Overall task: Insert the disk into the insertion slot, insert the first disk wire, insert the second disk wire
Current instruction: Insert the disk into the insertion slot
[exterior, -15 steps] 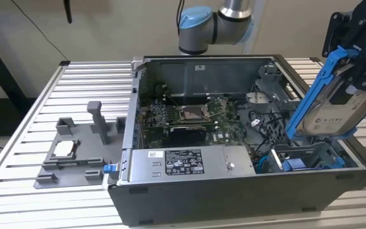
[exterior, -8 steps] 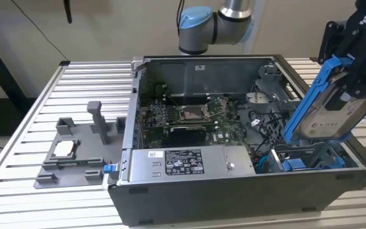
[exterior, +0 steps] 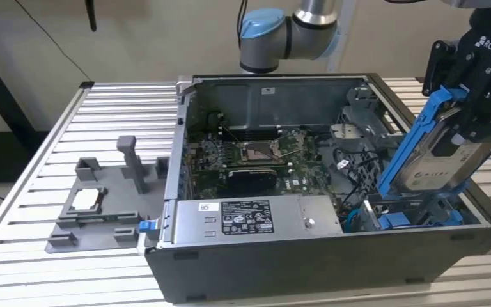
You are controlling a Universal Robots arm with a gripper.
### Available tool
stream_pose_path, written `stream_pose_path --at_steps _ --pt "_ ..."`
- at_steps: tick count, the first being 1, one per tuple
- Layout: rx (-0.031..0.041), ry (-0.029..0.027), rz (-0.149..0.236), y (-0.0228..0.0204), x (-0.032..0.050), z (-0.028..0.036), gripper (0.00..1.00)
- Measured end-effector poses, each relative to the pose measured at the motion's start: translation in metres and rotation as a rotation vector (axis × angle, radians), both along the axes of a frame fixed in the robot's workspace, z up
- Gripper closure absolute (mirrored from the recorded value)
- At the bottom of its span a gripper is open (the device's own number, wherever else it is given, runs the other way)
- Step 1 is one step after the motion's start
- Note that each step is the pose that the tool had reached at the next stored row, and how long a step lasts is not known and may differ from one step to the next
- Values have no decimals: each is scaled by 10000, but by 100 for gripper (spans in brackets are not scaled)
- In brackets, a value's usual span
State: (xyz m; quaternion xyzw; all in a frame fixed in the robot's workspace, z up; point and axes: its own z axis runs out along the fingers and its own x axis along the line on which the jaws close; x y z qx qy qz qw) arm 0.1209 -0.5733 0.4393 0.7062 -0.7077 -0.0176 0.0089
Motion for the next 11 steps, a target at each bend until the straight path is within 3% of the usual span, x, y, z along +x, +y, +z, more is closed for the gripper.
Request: stream_pose_path --at_steps 11 --pt "0 0 31 0 10 -187 67"
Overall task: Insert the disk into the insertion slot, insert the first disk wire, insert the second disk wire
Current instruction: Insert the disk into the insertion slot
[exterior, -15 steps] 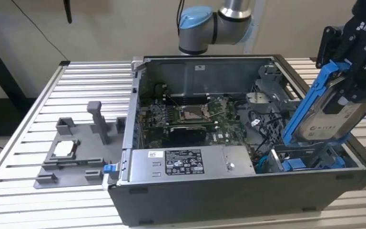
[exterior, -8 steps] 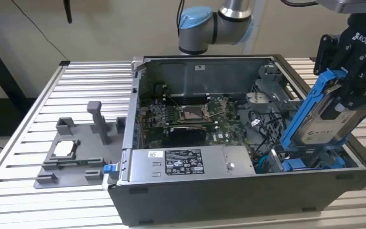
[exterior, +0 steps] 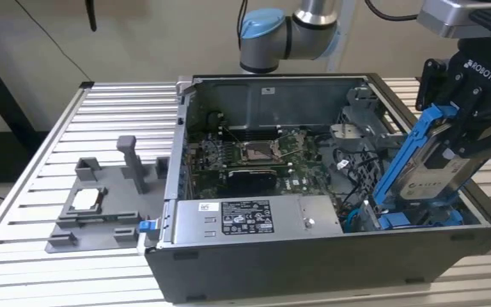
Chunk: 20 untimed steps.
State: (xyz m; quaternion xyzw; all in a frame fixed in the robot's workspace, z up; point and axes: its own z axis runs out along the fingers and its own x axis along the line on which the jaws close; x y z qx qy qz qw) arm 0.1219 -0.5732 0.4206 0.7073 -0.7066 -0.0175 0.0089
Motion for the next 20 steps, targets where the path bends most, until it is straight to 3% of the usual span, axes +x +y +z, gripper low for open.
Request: stream_pose_path --at_steps 9,17,20 --pt "49 0 -1 2 0 -90 67" --pt "187 -1 -1 7 0 -163 67" --pt "180 0 0 8 0 -174 67"
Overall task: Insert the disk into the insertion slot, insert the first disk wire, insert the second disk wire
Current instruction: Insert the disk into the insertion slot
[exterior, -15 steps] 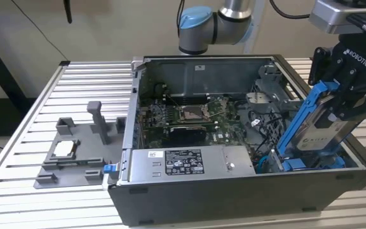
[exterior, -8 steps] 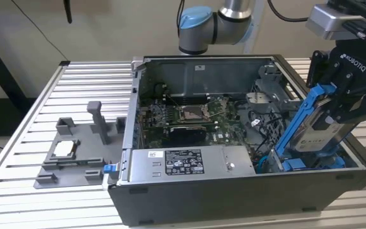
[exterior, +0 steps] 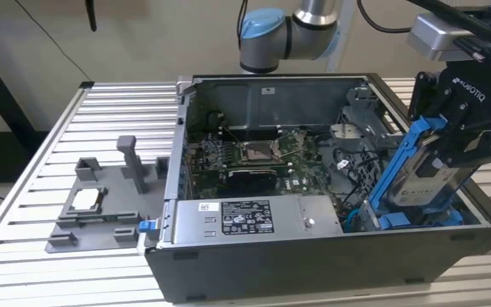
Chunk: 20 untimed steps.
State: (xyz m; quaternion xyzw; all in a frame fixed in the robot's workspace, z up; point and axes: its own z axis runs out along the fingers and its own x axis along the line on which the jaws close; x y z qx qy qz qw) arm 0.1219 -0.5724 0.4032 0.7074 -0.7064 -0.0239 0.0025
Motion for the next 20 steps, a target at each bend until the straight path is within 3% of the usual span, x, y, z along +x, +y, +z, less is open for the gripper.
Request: stream_pose_path --at_steps 14,18,20 --pt "1 0 57 0 0 -236 67" --pt "-3 9 59 0 0 -236 66" --pt "-38 13 58 1 0 -218 60"
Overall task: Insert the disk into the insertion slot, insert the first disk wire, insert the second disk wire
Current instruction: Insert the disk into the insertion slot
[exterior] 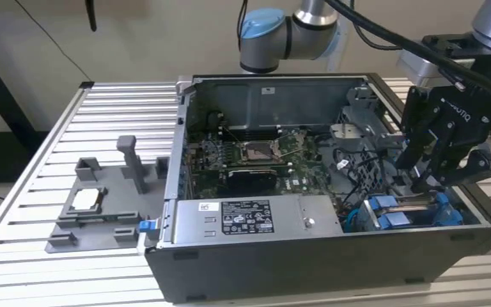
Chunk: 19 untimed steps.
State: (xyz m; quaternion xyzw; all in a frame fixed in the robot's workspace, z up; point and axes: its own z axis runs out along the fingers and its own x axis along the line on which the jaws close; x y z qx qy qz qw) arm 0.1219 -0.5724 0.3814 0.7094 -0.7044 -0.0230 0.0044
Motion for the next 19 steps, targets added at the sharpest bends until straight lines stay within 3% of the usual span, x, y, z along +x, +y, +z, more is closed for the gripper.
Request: stream_pose_path --at_steps 1,9,11,12,13,17,19 --pt "-22 0 0 1 0 15 53" --pt "-158 1 0 38 -3 209 53" --pt "-171 -24 -1 58 -8 223 53" --pt "-116 -115 -1 58 -12 224 53" --pt "0 -233 -2 58 -17 223 53" --pt "285 -851 6 59 -27 224 53" --pt "348 -1189 37 59 -28 223 53"
